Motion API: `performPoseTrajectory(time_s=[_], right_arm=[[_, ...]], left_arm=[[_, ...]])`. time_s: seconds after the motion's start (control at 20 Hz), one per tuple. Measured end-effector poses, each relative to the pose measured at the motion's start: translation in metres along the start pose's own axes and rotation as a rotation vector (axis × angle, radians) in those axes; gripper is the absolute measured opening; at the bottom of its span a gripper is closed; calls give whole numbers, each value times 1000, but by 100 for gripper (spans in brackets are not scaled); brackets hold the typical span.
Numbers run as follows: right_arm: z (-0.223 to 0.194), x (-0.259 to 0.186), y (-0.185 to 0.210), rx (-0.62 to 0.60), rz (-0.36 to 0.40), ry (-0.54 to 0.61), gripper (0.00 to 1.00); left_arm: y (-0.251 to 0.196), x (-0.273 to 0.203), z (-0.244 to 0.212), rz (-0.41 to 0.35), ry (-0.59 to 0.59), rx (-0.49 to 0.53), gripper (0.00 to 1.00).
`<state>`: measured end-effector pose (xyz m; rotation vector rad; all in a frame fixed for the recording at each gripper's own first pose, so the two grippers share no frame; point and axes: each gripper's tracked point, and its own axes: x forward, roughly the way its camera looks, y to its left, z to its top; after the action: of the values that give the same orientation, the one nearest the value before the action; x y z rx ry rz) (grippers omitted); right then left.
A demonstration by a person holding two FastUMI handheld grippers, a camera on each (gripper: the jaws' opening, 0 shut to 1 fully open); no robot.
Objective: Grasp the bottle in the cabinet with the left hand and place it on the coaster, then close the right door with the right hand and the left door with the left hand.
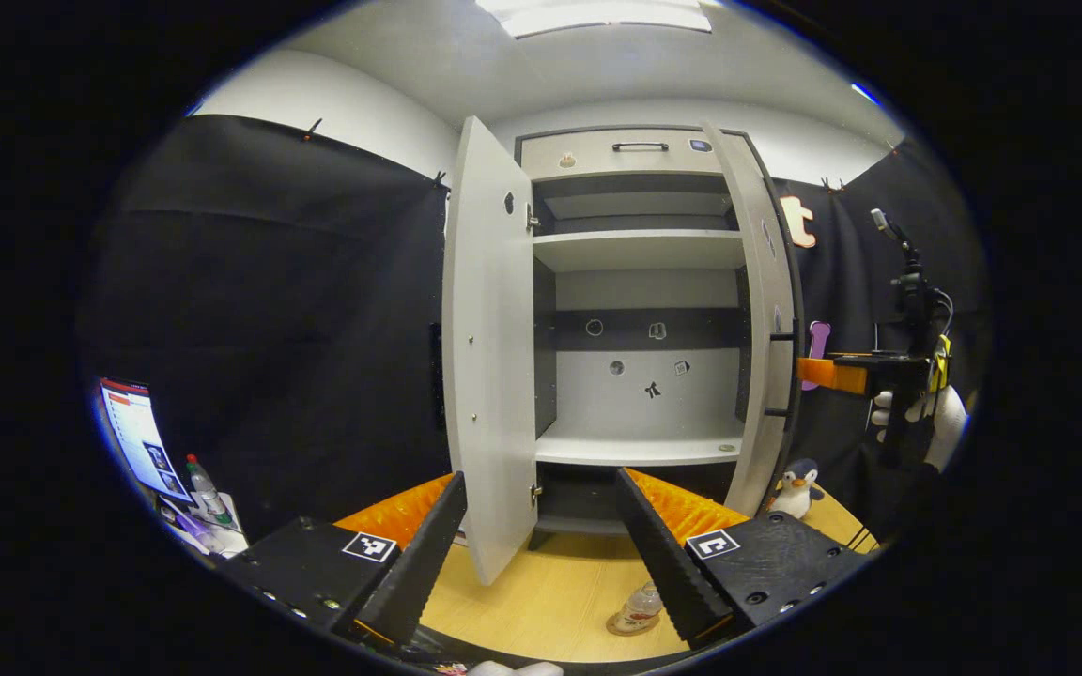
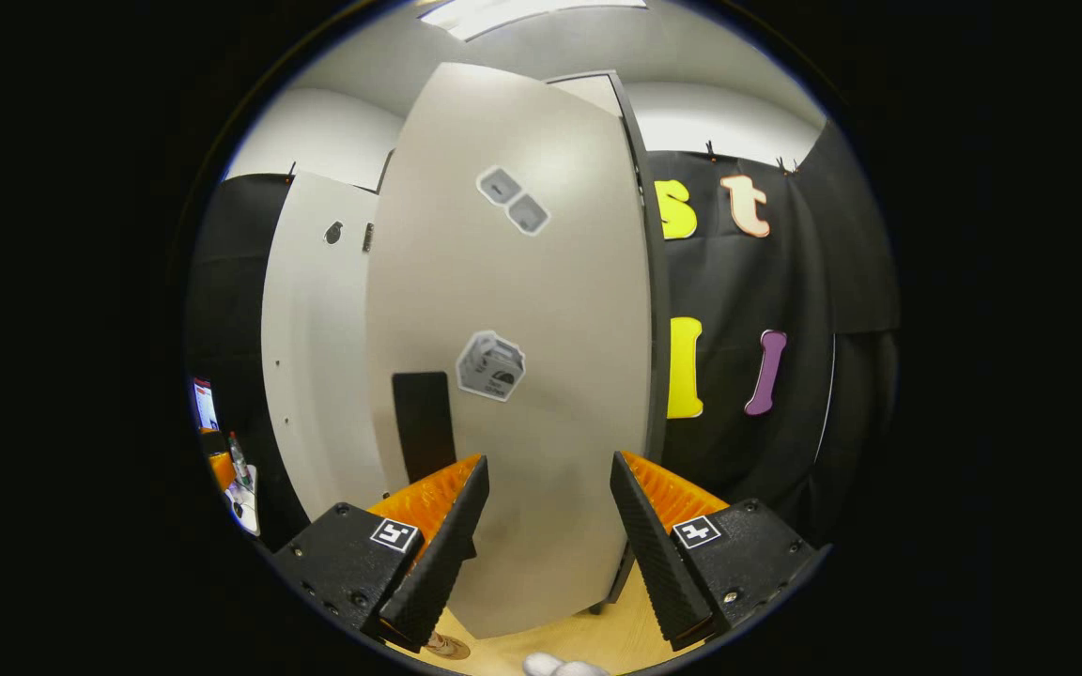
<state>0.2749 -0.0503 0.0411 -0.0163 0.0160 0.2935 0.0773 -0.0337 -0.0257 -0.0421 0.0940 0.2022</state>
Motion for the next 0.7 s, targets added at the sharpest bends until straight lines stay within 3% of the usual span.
performPoseTrajectory(time_s=[0.4,0.7], right_arm=[[17,-63,36,-51,-84,-50,81],[-7,-121,67,-27,-144,-17,81]], left_arm=[[48,4,-6,-60,3,3,96],[66,22,-5,-155,-13,12,96]])
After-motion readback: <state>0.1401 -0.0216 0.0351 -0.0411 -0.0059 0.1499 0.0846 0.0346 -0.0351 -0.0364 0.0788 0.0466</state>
